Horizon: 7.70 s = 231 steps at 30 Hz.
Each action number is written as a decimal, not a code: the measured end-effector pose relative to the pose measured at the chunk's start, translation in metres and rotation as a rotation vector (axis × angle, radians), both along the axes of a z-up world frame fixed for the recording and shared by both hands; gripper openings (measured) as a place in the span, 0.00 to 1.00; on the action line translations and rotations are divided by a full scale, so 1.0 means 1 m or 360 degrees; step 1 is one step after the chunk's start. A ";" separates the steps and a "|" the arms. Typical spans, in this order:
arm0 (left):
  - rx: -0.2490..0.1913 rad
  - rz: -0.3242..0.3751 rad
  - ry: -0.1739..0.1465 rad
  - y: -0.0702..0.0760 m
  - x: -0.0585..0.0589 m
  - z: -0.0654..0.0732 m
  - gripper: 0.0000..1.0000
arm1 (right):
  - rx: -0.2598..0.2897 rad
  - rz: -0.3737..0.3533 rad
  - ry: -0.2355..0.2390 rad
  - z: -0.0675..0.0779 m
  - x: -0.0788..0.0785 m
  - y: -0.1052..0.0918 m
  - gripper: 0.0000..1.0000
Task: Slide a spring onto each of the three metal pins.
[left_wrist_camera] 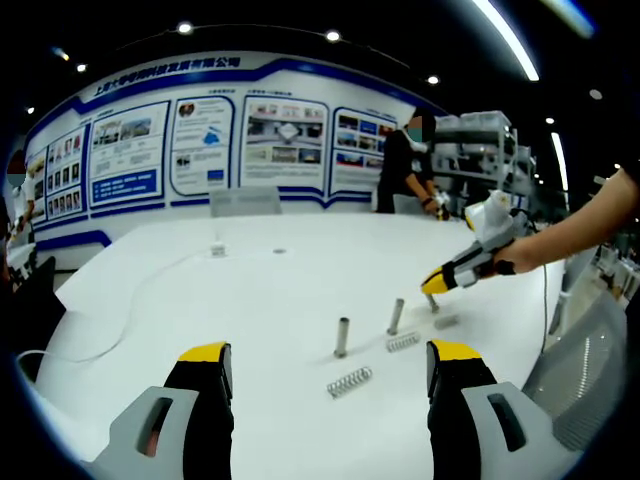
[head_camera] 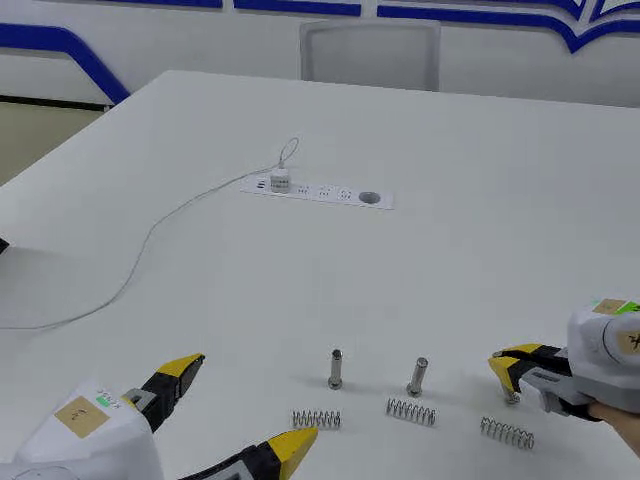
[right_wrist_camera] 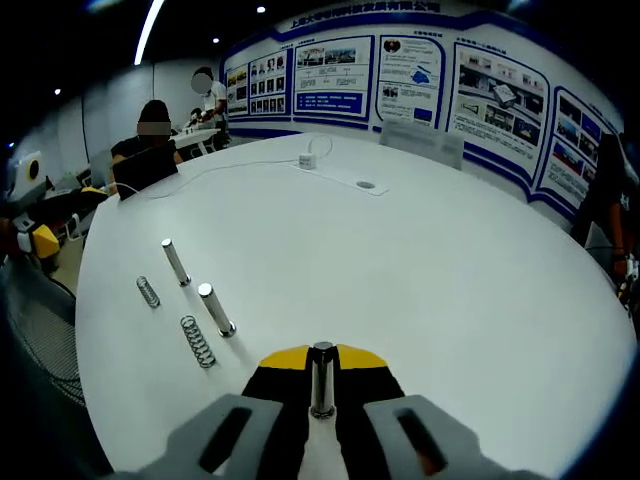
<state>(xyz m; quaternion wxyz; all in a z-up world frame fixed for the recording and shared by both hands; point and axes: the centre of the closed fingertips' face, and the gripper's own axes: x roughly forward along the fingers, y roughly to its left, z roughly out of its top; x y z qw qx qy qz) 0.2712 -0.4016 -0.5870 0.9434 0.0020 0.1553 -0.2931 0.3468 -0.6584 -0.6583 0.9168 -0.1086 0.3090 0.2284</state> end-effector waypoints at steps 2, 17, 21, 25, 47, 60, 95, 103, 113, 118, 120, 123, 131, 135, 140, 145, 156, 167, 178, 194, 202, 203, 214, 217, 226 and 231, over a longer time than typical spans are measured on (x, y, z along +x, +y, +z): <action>0.0005 -0.0001 0.0004 0.000 0.000 -0.001 0.81 | 0.0008 -0.0009 -0.0009 0.001 -0.002 -0.001 0.09; 0.0018 -0.0002 -0.0003 0.000 0.000 -0.001 0.81 | 0.0061 -0.0034 -0.0058 0.007 -0.017 -0.007 0.09; 0.0017 -0.0027 -0.0001 -0.003 -0.001 -0.001 0.81 | 0.0076 -0.0034 -0.0077 0.007 -0.021 -0.006 0.09; 0.0030 -0.0052 -0.0008 -0.006 -0.002 -0.001 0.81 | 0.0067 -0.0027 -0.0083 0.006 -0.020 -0.005 0.09; 0.0060 -0.0101 0.0000 -0.011 -0.006 -0.005 0.83 | 0.0127 -0.0103 -0.0071 0.013 -0.017 -0.006 0.12; 0.0056 -0.0091 0.0022 -0.009 -0.005 -0.007 0.83 | 0.0212 -0.0026 -0.0020 0.004 -0.038 -0.005 0.18; 0.0082 -0.0084 0.0076 -0.008 -0.006 -0.014 0.83 | 0.0095 0.0271 0.0179 -0.042 -0.066 -0.003 0.20; 0.0085 -0.0095 0.0079 -0.009 -0.007 -0.015 0.83 | 0.0034 0.0307 0.0156 -0.043 -0.068 -0.004 0.16; 0.0083 -0.0103 0.0059 -0.010 -0.007 -0.013 0.83 | -0.0048 0.0364 0.0131 -0.043 -0.073 0.000 0.13; 0.0085 -0.0117 0.0056 -0.012 -0.007 -0.013 0.83 | -0.0074 0.0360 0.0137 -0.043 -0.074 0.002 0.12; 0.0091 -0.0122 0.0055 -0.012 -0.007 -0.013 0.83 | -0.0082 0.0365 0.0150 -0.043 -0.075 0.003 0.11; 0.0081 -0.0120 0.0060 -0.012 -0.007 -0.013 0.83 | -0.0114 0.0382 0.0159 -0.043 -0.076 0.004 0.11; 0.0048 -0.0130 0.0052 -0.014 -0.007 -0.010 0.83 | -0.0127 0.0378 0.0169 -0.042 -0.081 0.005 0.10; 0.0048 -0.0155 0.0047 -0.018 -0.009 -0.009 0.83 | -0.0096 0.0366 0.0159 -0.033 -0.082 0.005 0.10; 0.0053 -0.0184 0.0059 -0.020 -0.010 -0.011 0.83 | -0.0082 0.0360 0.0121 -0.021 -0.082 0.006 0.10; 0.0053 -0.0185 0.0054 -0.020 -0.009 -0.011 0.82 | -0.0073 0.0361 0.0077 -0.009 -0.082 0.006 0.10; 0.0031 -0.0257 0.0040 -0.037 -0.004 -0.006 0.82 | -0.0106 0.0448 -0.0024 0.026 -0.085 0.015 0.10; 0.0043 -0.0454 -0.0066 -0.069 0.011 0.020 0.79 | -0.0132 0.0571 -0.0136 0.059 -0.082 0.036 0.10; 0.0288 -0.0763 -0.0164 -0.101 0.008 0.012 0.70 | -0.0150 0.0723 -0.0188 0.074 -0.087 0.059 0.10; 0.0178 -0.0945 -0.0092 -0.136 0.000 0.017 0.61 | -0.0241 0.0956 -0.0232 0.083 -0.102 0.086 0.10; 0.0162 -0.1049 -0.0059 -0.144 -0.013 0.015 0.54 | -0.0297 0.1051 -0.0245 0.082 -0.109 0.090 0.11; 0.0153 -0.1058 -0.0050 -0.145 -0.015 0.015 0.54 | -0.0300 0.1060 -0.0247 0.083 -0.109 0.091 0.11; 0.0201 -0.1171 -0.0041 -0.151 -0.027 0.013 0.37 | -0.0349 0.1149 -0.0262 0.082 -0.116 0.096 0.11; 0.0222 -0.1195 -0.0046 -0.150 -0.029 0.012 0.34 | -0.0351 0.1164 -0.0262 0.081 -0.119 0.097 0.11; 0.0274 -0.1253 -0.0027 -0.154 -0.036 0.006 0.25 | -0.0354 0.1185 -0.0257 0.079 -0.123 0.099 0.11; 0.0288 -0.1287 -0.0011 -0.156 -0.039 0.005 0.18 | -0.0369 0.1186 -0.0254 0.078 -0.121 0.098 0.11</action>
